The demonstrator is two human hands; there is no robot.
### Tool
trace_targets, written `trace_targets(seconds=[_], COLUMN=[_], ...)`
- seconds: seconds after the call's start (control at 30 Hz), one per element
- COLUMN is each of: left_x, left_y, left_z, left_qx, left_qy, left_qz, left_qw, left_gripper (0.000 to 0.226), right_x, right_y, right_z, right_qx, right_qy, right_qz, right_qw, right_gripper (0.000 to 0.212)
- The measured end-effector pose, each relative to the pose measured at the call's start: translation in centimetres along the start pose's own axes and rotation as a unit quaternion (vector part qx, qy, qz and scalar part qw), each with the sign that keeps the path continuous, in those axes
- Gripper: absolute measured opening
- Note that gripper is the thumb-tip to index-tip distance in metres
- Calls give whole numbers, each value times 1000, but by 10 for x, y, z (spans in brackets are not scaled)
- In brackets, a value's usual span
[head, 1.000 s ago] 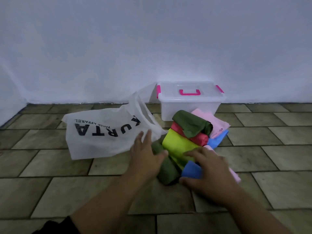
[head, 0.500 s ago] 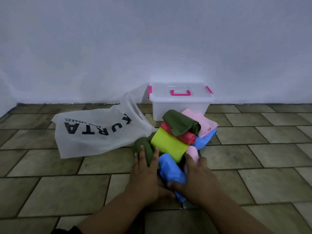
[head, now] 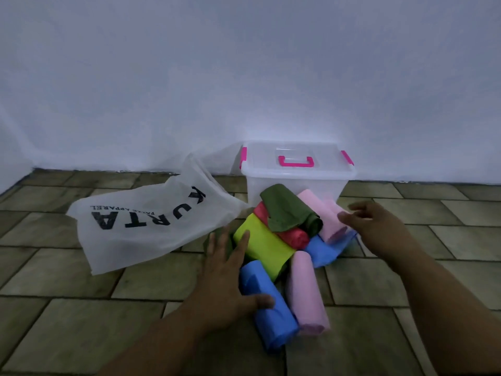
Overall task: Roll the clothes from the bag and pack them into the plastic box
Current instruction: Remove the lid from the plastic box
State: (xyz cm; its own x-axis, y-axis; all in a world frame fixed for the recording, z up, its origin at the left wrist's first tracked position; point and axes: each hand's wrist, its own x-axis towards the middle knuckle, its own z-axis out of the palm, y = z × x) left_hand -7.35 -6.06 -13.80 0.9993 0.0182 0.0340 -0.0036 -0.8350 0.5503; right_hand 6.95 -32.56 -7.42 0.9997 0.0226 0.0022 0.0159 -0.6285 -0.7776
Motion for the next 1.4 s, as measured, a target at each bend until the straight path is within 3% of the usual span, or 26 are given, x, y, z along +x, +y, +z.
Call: trace_targets(seconds=[0.07, 0.13, 0.23, 0.33, 0.43, 0.47, 0.53, 0.6, 0.63, 0.7, 0.9, 1.0, 1.13, 1.23, 1.3, 1.37, 1.4], left_x=[17, 45, 96, 143, 178, 188, 204, 214, 218, 225, 234, 231, 226, 223, 225, 228, 228], left_y=[13, 23, 29, 25, 25, 25, 26, 26, 26, 25, 7, -4, -14, -17, -16, -17, -15], left_z=[-16, -34, -67, -97, -109, -109, -107, -101, -97, -89, -92, -99, -100, -98, -97, -97, -99], left_qx=[-51, -69, -85, -145, -154, -154, -178, -251, -289, -332, -384, -436, -508, -492, -477, -436, -430], left_qy=[82, 164, 212, 183, 121, 104, 84, 73, 69, 64, 124, 143, 126, 122, 123, 167, 203], left_qz=[37, 40, -16, -112, -200, -221, -251, -280, -292, -304, -317, -338, -369, -366, -361, -339, -336], left_qw=[995, 983, 973, 966, 960, 957, 948, 924, 909, 891, 858, 822, 768, 780, 792, 817, 813], left_gripper=[101, 86, 75, 74, 71, 71, 70, 67, 66, 66, 43, 26, 21, 24, 21, 18, 24], right_x=[28, 45, 52, 44, 41, 44, 60, 83, 96, 120, 157, 165, 170, 165, 161, 161, 161], right_y=[9, 13, 12, 6, 7, 4, -1, -9, -15, -27, -51, -51, -44, -33, -28, -28, -32], right_z=[6, 15, 35, 53, 64, 63, 53, 35, 26, 13, 18, 26, 26, 23, 22, 20, 17], right_qx=[3, 18, 36, -89, -15, 3, 25, 88, 129, 180, 140, 150, 240, 284, 258, 172, 99], right_qy=[39, -1, -90, -127, -154, -128, 9, 139, 163, 138, 57, 39, 20, -5, -22, 48, 108], right_qz=[34, 75, 86, 41, 68, 69, 54, 43, 51, 76, 115, 114, 163, 239, 237, 159, 84], right_qw=[999, 997, 992, 987, 986, 989, 998, 986, 977, 971, 982, 981, 957, 929, 936, 971, 986], right_gripper=[58, 66, 50, 49, 56, 59, 64, 62, 62, 61, 40, 28, 11, 11, 13, 20, 22])
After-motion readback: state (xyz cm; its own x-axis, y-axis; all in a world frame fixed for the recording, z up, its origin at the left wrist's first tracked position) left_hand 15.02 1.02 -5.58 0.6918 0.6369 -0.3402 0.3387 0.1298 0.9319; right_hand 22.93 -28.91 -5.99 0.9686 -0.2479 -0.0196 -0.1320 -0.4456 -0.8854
